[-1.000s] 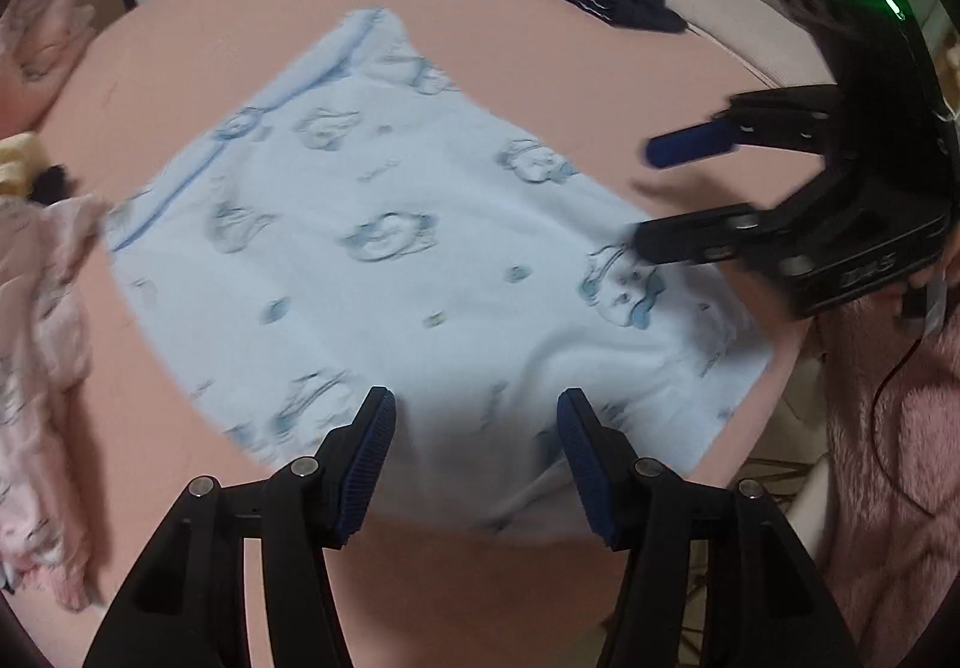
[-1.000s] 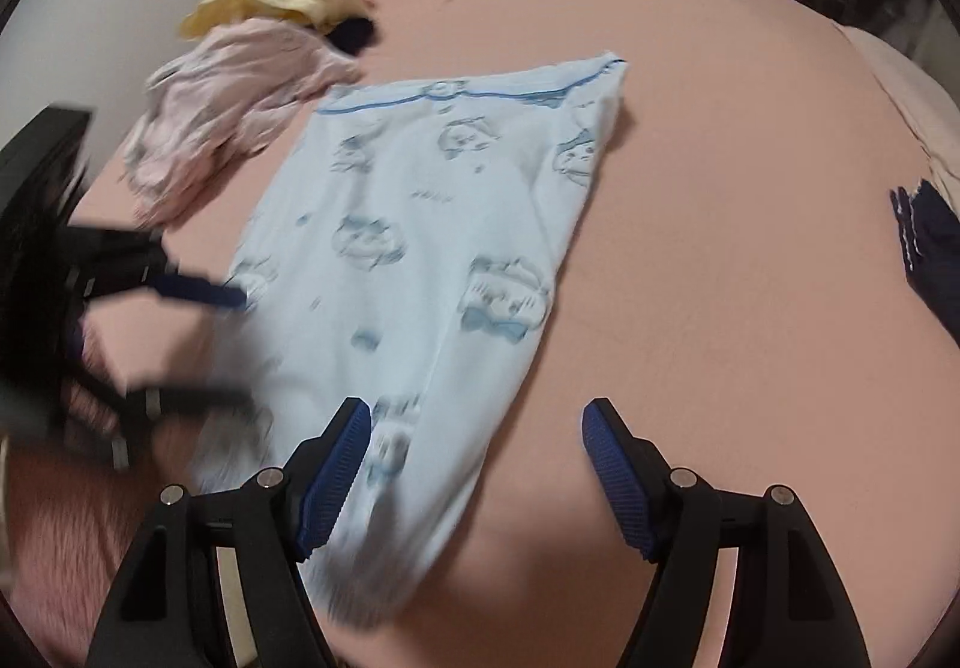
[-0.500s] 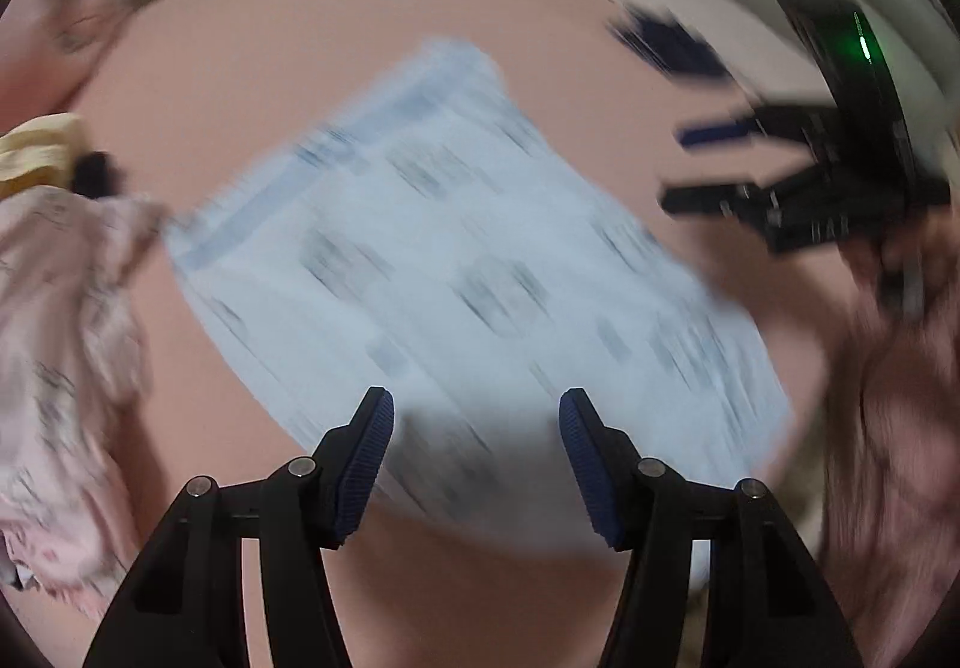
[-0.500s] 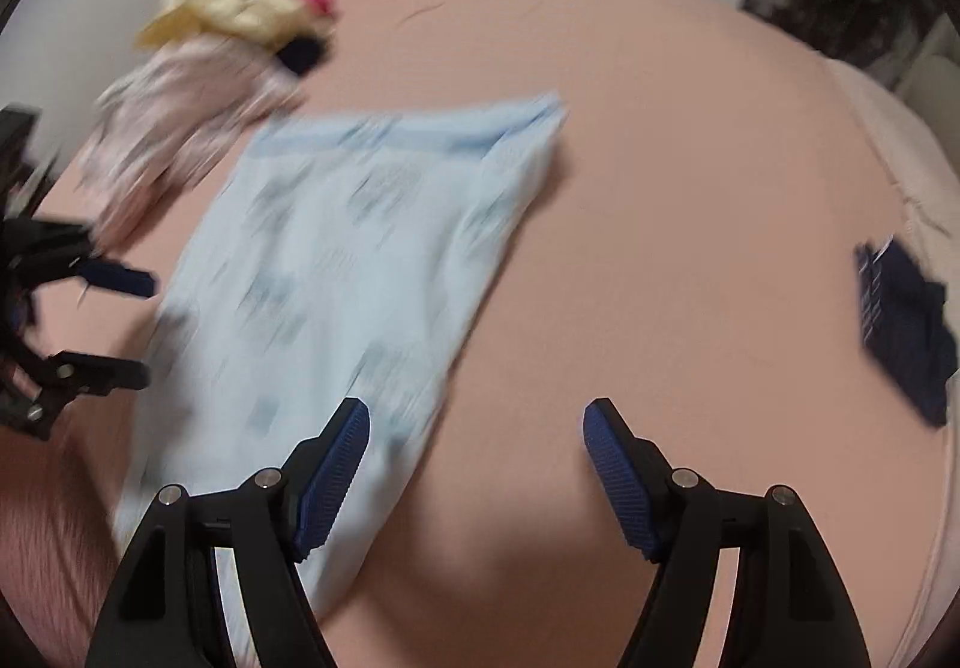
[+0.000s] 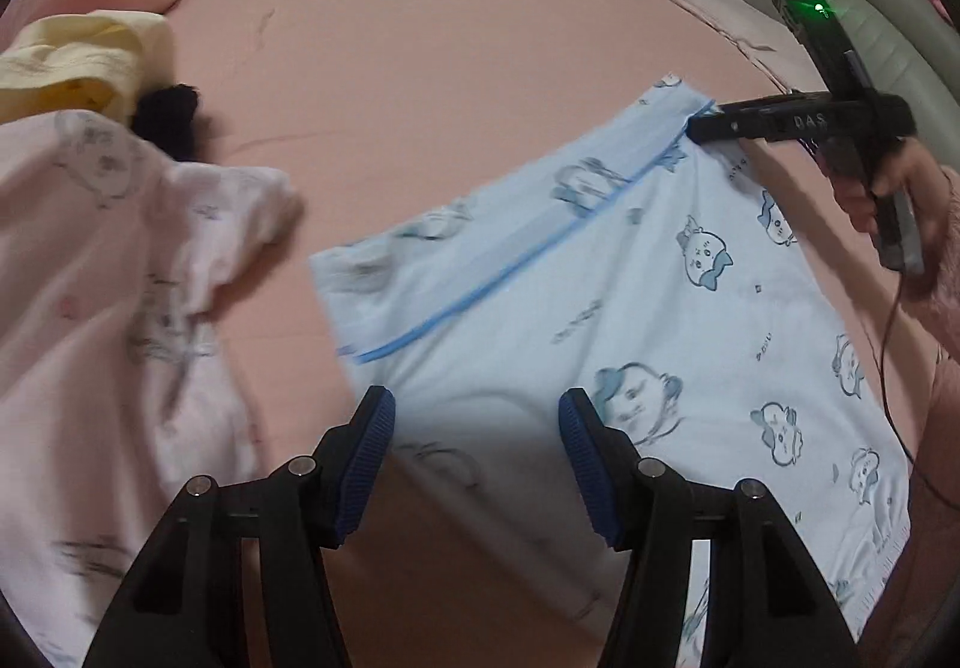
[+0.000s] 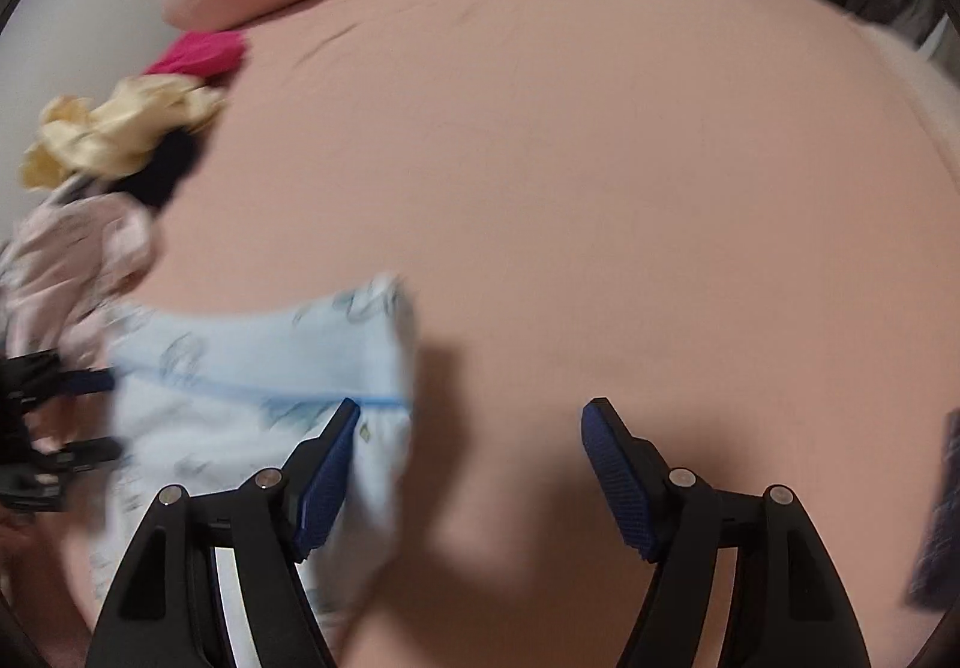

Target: Fold clothes

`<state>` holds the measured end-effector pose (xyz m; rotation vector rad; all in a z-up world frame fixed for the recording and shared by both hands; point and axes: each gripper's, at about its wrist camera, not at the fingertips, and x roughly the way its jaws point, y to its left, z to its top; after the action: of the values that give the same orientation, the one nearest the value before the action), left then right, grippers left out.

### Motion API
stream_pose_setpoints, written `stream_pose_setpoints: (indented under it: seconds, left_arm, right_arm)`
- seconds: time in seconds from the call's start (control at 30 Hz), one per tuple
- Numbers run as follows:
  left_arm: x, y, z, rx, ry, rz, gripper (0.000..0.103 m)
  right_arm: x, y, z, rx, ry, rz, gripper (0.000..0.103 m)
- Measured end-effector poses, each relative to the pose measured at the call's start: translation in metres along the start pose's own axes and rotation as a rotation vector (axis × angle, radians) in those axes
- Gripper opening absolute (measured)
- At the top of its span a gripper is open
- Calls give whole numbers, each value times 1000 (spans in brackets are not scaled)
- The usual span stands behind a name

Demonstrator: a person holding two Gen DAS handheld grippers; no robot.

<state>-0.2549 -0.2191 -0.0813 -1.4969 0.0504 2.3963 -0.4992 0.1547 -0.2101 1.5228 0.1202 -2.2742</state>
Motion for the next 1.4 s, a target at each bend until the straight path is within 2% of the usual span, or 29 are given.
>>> stream_pose_setpoints:
  seconds: [0.07, 0.13, 0.2, 0.23, 0.3, 0.37, 0.43, 0.53, 0.63, 0.67, 0.73, 0.8, 0.83, 0.93, 1.0, 1.07, 1.13, 1.2, 1.27, 1.37, 1.4]
  left_arm:
    - [-12, 7, 8, -33, -70, -12, 55]
    - [-6, 7, 17, -47, -80, -64, 55]
    - [23, 5, 24, 5, 2, 61, 55]
    - [33, 8, 27, 9, 25, 103, 61]
    - [28, 19, 34, -84, 5, 100, 61]
    - [6, 18, 34, -110, -69, 116, 59]
    - [-13, 4, 24, -61, -107, 12, 59]
    - [-2, -41, -3, 129, -19, -88, 59]
    - [18, -78, -33, 334, 50, -92, 61]
    - [18, -83, -40, 382, 48, -77, 61]
    - [9, -71, -45, 348, 106, -75, 61]
    - [-2, -54, -58, 335, 165, -36, 63]
    - [-7, -48, -65, 333, 180, -26, 63]
    - [-26, -45, -59, 292, 84, -36, 63]
    - [-33, -56, -41, 287, -29, -69, 63]
    - [-23, -73, -21, 308, -89, -130, 63]
    - [6, -84, -11, 345, -57, -148, 63]
    - [32, -82, -21, 416, 11, -80, 64]
    - [25, -67, -37, 409, -1, -85, 64]
    - [3, -41, -57, 335, 66, -53, 65]
    - [-3, -36, -61, 317, 84, -42, 65]
  right_arm:
    - [-1, -7, 3, 28, 24, 17, 73]
    - [-5, 5, 0, -39, 0, -21, 73]
    - [0, 18, 3, -98, -26, -29, 73]
    - [5, 15, 7, -71, -3, -11, 73]
    - [15, 8, 15, -16, 39, 25, 78]
    - [3, 0, 22, 53, 35, 41, 78]
    - [-26, 0, 16, 93, -2, 60, 78]
    - [-57, 28, -12, -6, -33, 79, 78]
    - [-55, 78, -64, -198, 31, 68, 78]
    - [-55, 85, -84, -236, 59, 62, 78]
    - [-37, 99, -114, -310, 121, 16, 79]
    - [-52, 93, -135, -331, 54, -17, 79]
    - [-58, 85, -141, -307, 77, -43, 79]
    - [-83, 75, -148, -257, 48, -80, 79]
    - [-88, 89, -144, -276, 7, -101, 79]
    - [-80, 115, -135, -288, -14, -72, 79]
    - [-71, 140, -127, -297, -28, -44, 79]
    - [-64, 128, -140, -279, 11, -54, 80]
    - [-70, 122, -155, -287, -30, -58, 81]
    - [-90, 97, -179, -222, 18, -30, 81]
    - [-96, 91, -187, -220, 28, -47, 81]
